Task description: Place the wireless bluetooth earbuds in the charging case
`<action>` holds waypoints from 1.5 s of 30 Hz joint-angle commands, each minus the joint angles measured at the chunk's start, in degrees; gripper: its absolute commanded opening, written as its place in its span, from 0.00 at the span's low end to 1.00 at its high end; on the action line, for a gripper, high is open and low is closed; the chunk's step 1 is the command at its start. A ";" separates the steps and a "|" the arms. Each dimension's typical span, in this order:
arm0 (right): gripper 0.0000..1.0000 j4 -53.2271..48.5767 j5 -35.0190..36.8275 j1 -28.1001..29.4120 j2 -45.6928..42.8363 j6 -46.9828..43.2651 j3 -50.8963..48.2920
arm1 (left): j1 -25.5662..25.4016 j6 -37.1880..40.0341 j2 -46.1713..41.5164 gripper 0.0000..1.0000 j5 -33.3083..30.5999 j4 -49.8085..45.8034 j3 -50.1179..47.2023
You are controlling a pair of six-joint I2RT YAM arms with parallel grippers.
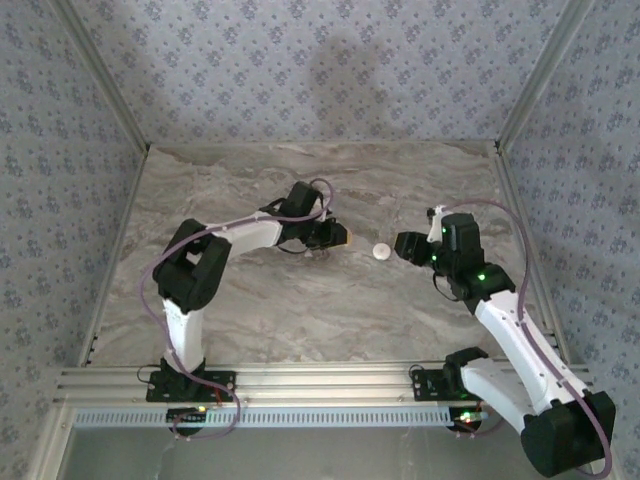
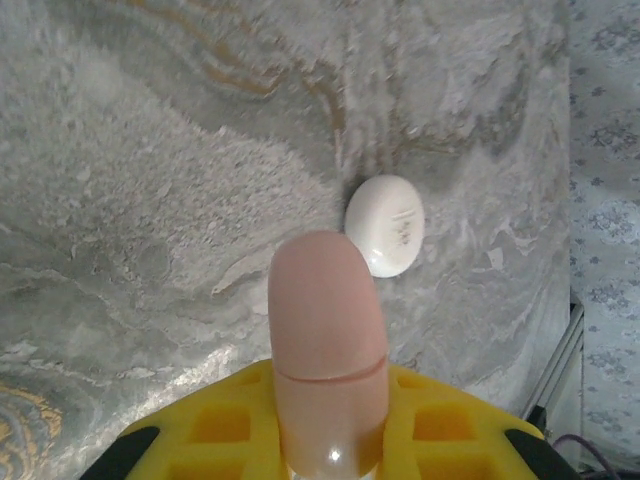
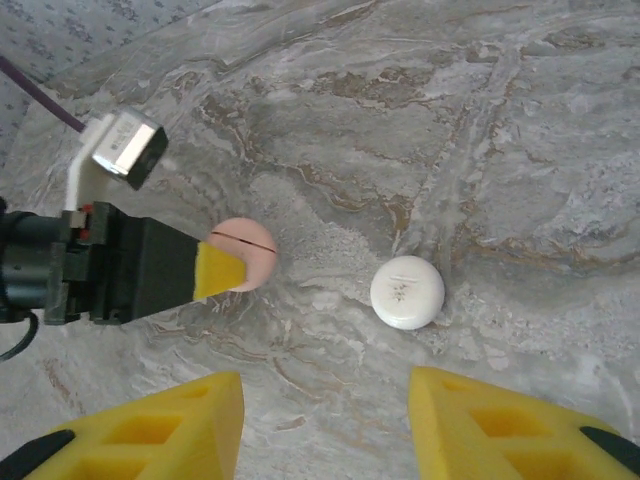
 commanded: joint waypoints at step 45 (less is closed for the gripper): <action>1.00 33.01 13.69 -17.90 7.46 -21.78 -15.00 | 20.00 25.05 -42.28 1.00 -39.06 -15.39 -17.39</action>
